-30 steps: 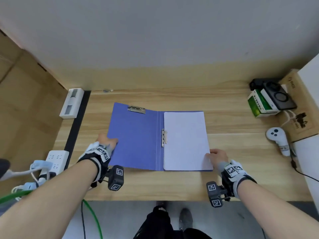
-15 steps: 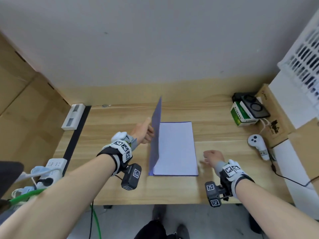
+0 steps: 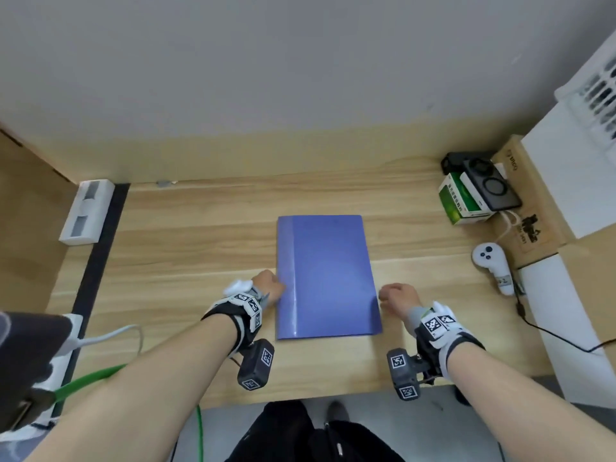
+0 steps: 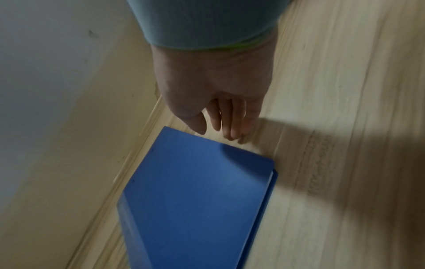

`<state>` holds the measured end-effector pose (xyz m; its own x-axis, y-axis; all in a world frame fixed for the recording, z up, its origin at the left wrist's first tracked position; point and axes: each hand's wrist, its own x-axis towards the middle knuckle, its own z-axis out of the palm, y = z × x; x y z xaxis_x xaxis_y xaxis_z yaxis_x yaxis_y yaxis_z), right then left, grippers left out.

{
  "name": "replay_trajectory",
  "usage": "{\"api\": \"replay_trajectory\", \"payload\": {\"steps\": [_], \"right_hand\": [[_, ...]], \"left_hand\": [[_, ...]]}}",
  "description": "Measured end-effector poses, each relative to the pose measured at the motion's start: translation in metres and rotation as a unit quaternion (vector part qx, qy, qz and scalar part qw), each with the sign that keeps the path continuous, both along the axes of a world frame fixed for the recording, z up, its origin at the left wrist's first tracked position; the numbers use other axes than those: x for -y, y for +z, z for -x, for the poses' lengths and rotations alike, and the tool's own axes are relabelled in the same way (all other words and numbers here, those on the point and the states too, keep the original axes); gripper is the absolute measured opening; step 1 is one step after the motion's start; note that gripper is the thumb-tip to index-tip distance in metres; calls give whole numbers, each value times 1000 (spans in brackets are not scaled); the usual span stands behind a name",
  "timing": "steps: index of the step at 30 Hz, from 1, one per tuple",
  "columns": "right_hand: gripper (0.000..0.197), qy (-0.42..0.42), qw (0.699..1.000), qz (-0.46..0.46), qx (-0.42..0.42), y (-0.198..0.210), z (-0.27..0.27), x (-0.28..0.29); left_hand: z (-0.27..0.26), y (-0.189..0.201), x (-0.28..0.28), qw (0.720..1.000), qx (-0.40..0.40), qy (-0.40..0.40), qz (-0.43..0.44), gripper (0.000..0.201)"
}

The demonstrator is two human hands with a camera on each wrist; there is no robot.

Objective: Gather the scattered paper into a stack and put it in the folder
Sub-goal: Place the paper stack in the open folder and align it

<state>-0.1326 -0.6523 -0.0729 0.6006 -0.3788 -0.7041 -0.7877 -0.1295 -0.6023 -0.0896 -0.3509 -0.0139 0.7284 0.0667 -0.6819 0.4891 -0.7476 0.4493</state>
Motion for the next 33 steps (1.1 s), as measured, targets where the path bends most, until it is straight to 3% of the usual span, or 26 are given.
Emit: {"api": "replay_trajectory", "payload": {"steps": [4,9,16,23,29,33], "right_hand": [[13,37,997,60,-10,-12,0,-21],[20,97,993,49,-40,-21,-1,-31],[25,180,982,54,-25,-9,-35,-52],[31,242,969,36,31,-4,-100,-149],[28,233,971,7,53,3,-132,-242],[31,225,973,7,46,-14,-154,-298]], "left_hand": [[-1,-32,-11,999,-50,5,11,13],[0,-53,-19,994,-81,57,55,34],[-6,-23,-31,988,-25,154,17,50],[-21,-1,-115,959,57,276,12,42],[-40,-4,-198,950,78,302,25,42],[-65,-20,-256,946,88,310,42,39]]}}
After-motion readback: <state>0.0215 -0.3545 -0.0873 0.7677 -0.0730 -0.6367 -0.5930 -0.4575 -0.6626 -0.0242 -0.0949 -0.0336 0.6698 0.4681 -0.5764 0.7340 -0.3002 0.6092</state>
